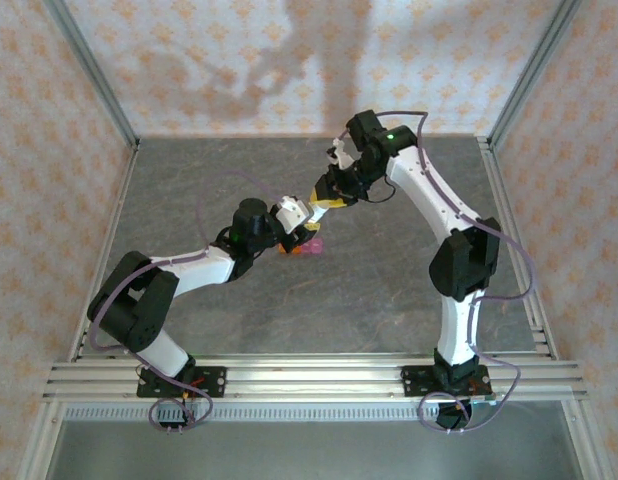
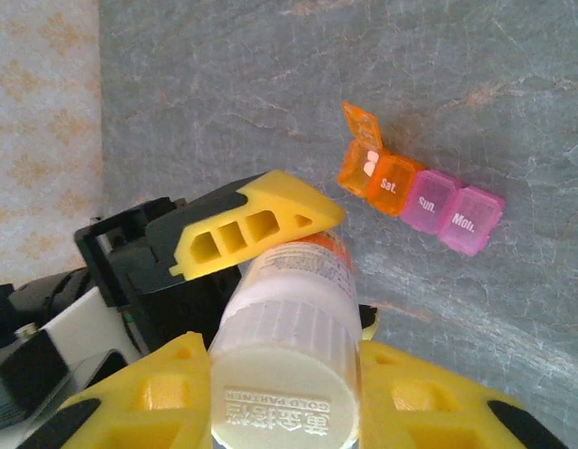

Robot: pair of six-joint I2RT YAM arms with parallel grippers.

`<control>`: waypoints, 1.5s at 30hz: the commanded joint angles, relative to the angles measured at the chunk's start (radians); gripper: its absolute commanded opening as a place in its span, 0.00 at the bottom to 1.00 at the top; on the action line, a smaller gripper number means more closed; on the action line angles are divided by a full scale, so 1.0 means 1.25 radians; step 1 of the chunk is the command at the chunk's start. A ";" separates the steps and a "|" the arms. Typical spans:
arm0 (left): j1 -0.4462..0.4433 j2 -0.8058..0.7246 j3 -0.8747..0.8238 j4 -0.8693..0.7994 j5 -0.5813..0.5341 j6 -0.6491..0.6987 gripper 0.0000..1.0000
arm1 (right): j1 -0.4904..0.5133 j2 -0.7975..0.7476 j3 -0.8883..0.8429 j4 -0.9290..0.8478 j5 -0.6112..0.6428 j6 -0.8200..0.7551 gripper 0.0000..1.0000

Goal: Sort the pills into containers

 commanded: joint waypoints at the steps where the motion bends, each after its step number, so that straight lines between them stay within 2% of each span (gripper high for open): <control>1: -0.012 -0.042 0.043 -0.009 0.053 0.046 0.00 | -0.005 0.030 0.024 -0.021 -0.001 -0.025 0.28; 7: -0.012 -0.042 0.059 -0.010 0.051 0.032 0.00 | -0.004 0.040 0.022 -0.016 -0.005 -0.019 0.28; 16: -0.011 -0.034 0.027 0.153 -0.001 -0.084 0.00 | -0.005 -0.006 -0.030 0.077 0.004 0.084 0.29; 21: -0.012 -0.028 0.024 0.194 -0.012 -0.118 0.00 | -0.003 -0.027 -0.055 0.120 0.005 0.143 0.29; 36: -0.011 -0.022 0.061 0.069 0.054 -0.068 0.00 | 0.017 0.035 0.038 0.029 0.054 0.104 0.32; 45: -0.012 -0.019 0.054 0.108 0.028 -0.096 0.00 | 0.028 0.035 0.033 0.037 0.064 0.115 0.35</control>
